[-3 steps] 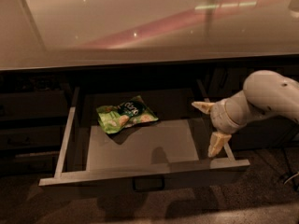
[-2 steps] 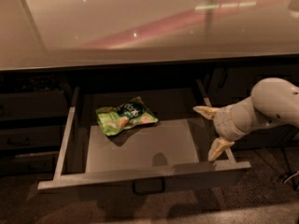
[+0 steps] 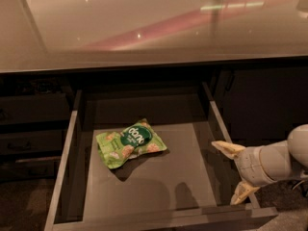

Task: Open top drawer

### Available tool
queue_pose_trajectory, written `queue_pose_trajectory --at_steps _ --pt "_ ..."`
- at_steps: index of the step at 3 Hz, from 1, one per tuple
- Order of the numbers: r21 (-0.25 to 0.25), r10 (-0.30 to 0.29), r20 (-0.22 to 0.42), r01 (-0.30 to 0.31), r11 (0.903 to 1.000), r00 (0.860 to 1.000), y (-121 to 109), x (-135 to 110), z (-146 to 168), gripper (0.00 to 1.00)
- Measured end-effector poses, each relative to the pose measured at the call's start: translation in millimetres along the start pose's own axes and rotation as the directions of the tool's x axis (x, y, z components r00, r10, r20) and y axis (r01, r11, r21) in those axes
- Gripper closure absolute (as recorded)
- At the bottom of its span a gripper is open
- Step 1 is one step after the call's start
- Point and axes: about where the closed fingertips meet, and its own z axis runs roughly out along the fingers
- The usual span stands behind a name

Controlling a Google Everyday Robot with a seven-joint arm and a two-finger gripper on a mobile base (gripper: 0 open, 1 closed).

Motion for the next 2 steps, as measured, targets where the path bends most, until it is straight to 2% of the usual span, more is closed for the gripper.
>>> queue_pose_trajectory --at_steps 1,2 --pt "0.000 -0.007 0.005 0.007 1.0000 1.000 -5 -4 2 0.00" --pt "0.030 0.014 0.011 -0.014 0.9994 1.000 -38 -7 -9 0.00"
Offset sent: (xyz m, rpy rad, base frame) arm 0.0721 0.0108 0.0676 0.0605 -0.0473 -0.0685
